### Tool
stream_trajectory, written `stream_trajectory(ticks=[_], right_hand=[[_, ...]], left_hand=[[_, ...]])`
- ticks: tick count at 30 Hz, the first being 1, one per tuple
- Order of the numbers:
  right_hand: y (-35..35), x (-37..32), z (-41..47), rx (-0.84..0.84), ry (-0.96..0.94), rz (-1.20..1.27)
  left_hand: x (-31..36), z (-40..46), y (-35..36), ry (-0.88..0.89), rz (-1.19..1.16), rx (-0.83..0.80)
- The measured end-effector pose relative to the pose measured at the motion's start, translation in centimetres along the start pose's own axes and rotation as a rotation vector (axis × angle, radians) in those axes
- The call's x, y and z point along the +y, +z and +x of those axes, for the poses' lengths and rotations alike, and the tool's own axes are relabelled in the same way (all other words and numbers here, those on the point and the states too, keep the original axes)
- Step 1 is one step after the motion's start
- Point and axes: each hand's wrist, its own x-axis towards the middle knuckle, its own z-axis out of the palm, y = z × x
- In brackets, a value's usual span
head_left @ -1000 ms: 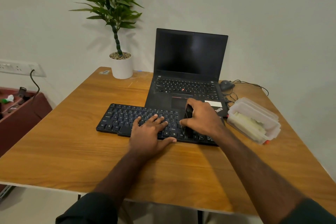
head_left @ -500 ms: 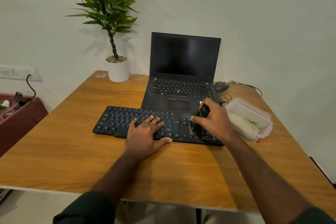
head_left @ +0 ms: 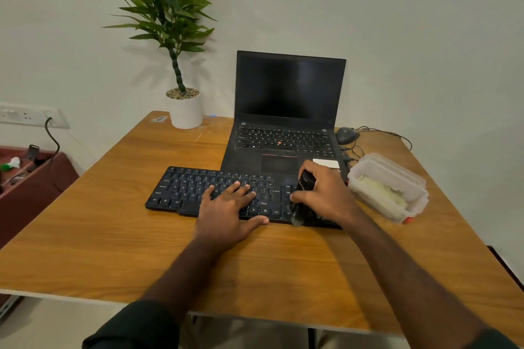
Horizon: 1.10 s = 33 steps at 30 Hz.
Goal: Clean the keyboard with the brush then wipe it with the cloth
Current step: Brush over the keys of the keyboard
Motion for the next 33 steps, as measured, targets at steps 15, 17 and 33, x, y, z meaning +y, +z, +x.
stream_trajectory(ticks=[15, 17, 33], right_hand=[[-1.5, 1.1, -0.7, -0.079, -0.016, 0.037], [-2.7, 2.1, -0.6, 0.119, -0.006, 0.102], [-3.3, 2.4, 0.1, 0.204, -0.017, 0.094]], left_hand=[[0.1, -0.2, -0.1, 0.007, -0.043, 0.047], [0.0, -0.1, -0.1, 0.006, -0.040, 0.043], [0.0, 0.0, 0.1, 0.002, -0.027, 0.047]])
